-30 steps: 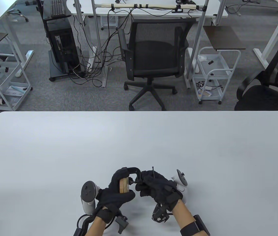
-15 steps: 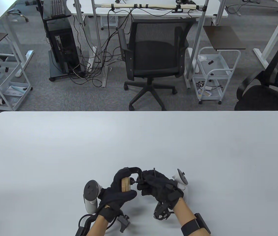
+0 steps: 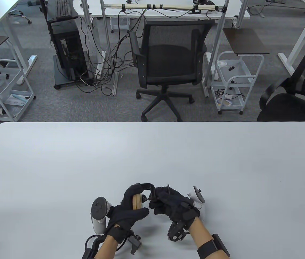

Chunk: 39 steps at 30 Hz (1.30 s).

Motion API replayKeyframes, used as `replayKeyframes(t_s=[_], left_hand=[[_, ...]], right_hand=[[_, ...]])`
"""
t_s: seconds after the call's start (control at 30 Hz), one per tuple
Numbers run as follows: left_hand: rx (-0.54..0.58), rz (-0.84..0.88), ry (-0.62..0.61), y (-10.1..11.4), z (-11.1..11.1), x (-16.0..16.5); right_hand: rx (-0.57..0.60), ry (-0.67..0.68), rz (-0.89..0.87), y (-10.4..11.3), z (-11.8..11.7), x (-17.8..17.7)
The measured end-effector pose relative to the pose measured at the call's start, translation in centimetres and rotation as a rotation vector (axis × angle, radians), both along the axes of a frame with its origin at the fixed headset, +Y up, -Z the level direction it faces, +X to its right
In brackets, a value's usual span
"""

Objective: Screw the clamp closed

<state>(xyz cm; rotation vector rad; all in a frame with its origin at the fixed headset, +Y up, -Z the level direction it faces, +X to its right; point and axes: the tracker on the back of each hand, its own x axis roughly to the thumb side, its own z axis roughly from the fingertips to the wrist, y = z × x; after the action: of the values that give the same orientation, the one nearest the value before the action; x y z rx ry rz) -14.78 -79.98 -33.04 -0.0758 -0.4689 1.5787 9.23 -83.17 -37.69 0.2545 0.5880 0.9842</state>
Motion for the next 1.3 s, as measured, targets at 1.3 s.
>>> replayKeyframes(t_s=[1.3], left_hand=[[-0.021, 0.234, -0.016, 1.0, 0.5, -1.0]], right_hand=[[0.724, -0.241, 0.529, 5.7, 1.6, 2.8]])
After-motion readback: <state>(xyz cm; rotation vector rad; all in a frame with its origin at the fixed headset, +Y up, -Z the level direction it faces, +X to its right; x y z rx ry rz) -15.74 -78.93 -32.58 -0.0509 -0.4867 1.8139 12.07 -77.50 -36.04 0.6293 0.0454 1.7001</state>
